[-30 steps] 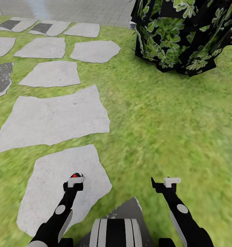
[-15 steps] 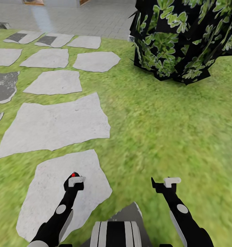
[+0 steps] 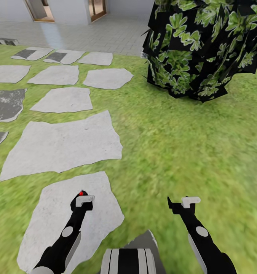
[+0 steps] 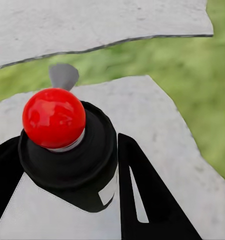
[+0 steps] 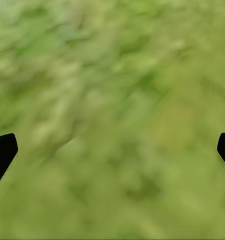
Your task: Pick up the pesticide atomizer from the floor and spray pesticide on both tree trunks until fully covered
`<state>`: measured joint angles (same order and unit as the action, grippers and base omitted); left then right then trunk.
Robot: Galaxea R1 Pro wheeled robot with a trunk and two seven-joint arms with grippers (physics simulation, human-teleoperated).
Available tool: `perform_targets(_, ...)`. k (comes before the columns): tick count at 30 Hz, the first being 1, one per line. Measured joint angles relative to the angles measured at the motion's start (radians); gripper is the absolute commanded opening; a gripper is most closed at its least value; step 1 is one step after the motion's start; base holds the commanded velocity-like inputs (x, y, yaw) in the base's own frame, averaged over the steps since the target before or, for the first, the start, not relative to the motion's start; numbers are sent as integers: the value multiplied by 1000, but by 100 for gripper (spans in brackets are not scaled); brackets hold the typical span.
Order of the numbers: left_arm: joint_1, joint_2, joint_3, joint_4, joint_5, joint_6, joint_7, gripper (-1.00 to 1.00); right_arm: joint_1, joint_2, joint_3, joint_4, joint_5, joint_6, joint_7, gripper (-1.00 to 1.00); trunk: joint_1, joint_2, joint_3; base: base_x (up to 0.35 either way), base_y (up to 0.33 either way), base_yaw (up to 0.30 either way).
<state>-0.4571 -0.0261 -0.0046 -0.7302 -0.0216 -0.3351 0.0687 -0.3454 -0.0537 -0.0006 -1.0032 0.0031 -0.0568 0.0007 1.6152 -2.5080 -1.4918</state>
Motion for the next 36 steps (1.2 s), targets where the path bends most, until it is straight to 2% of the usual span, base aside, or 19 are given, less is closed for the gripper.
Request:
perform_targets(19,0,-1,0,1,1,15,0,-100,0,-2,-2,-1,0,0,0,100,-9,4,73,0,0,0)
perform_targets(25,0,0,1,1,1,19,-1,-100,0,5,2,-4,0,1,-3,100,-11,6,97,0,0,0)
perform_targets(28,-1,-3,2,-2,2,31,0,-100,0,-1,-3,-47,0,0,-5,100,-13,7,111,0,0,0)
perform_targets(29,-1,-29,1,-45,-2,126,1,-100,0,-4,-59,-87,0,1,-4,100,-13,7,117,0,0,0)
perform_targets(30,0,-32,4,-93,-2,177,2,-100,0,-4,-82,-106,0,2,-3,100,-14,7,122,0,0,0)
perform_targets(33,8,-33,5,-161,1,241,2,-100,1,-3,-97,-137,-1,4,-3,100,-15,8,139,0,0,0)
perform_targets(36,22,-36,6,-185,3,264,2,-100,2,-3,-101,-158,0,4,-1,100,-23,22,153,0,0,0)
